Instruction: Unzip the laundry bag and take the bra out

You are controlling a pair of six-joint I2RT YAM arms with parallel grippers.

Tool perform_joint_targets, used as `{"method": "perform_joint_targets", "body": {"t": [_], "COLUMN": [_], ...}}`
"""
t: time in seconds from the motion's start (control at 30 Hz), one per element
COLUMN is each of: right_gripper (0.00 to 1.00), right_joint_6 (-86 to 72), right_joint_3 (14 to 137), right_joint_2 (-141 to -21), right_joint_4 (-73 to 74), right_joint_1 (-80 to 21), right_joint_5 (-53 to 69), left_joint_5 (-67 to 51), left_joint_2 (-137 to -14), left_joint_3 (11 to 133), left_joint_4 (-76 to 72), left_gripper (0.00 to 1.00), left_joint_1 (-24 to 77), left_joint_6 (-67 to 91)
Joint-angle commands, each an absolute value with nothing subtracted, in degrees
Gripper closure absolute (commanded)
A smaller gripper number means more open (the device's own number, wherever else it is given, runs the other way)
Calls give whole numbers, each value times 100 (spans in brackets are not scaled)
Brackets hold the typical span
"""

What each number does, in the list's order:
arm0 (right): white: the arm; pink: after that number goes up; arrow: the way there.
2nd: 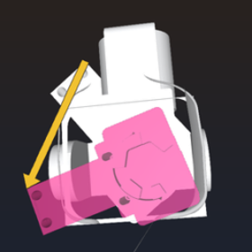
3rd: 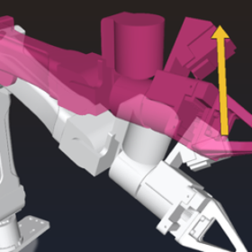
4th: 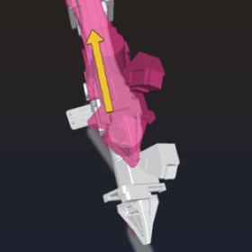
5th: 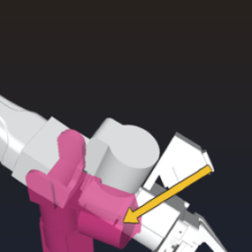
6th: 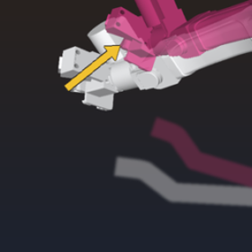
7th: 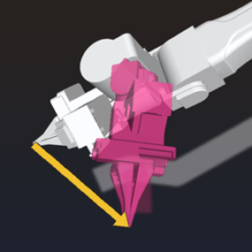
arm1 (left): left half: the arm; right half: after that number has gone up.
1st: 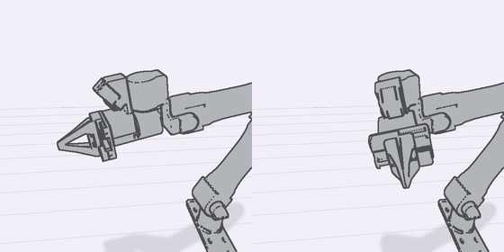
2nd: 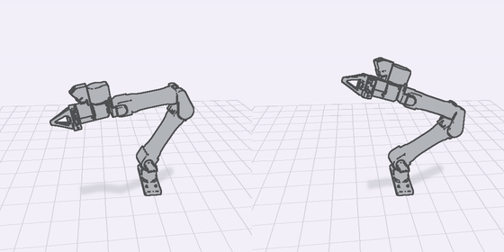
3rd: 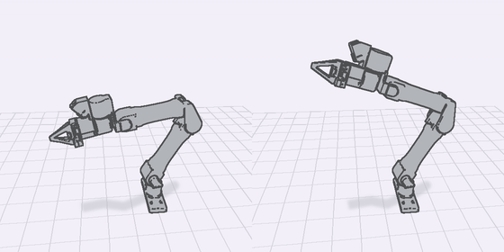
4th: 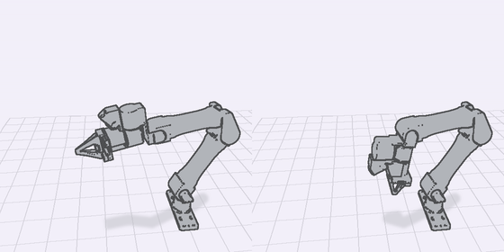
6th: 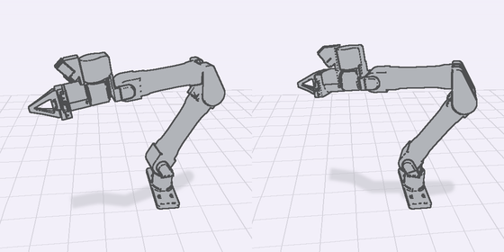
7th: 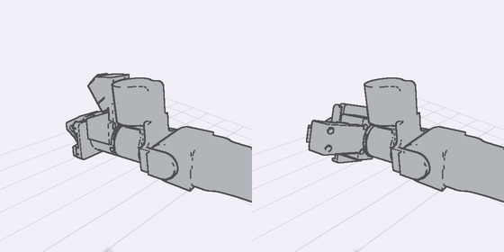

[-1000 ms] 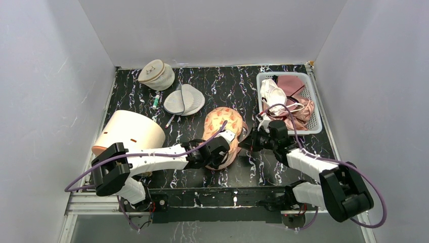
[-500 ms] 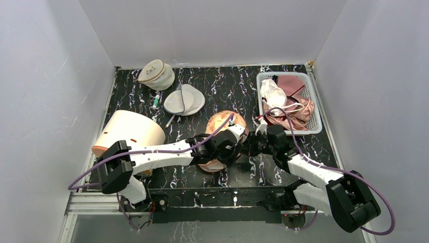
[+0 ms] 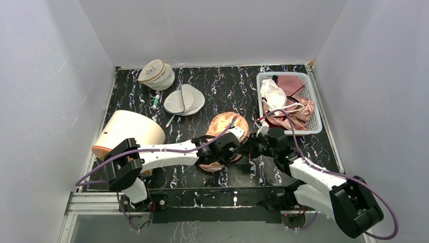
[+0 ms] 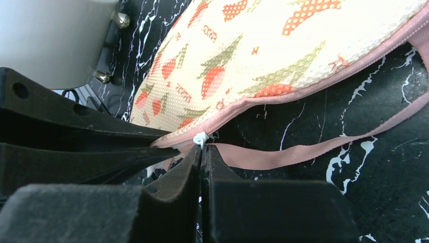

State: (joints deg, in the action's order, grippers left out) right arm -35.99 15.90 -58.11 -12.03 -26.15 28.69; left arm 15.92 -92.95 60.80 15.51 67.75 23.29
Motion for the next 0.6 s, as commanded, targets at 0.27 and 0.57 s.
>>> {"method": "perform_joint_targets", "body": {"t": [0.27,0.57], "right_gripper": [100,100], "right_joint_6": [-3387,-2859], "right_joint_3": [2098,2646], "right_joint_2": [-5950,-6823], "right_joint_4": [-956,-863], "right_joint_1": [-2528,-1780], "right_joint_5": [1731,1898], "left_joint_5": [2255,2740], "left_joint_2": [-8266,-7748], "left_joint_3": [5576,5207], "left_joint_4": [2110,2469], "left_gripper": [100,100], "left_joint_1": [6794,6794], "left_joint_6": [2426,2449]}}
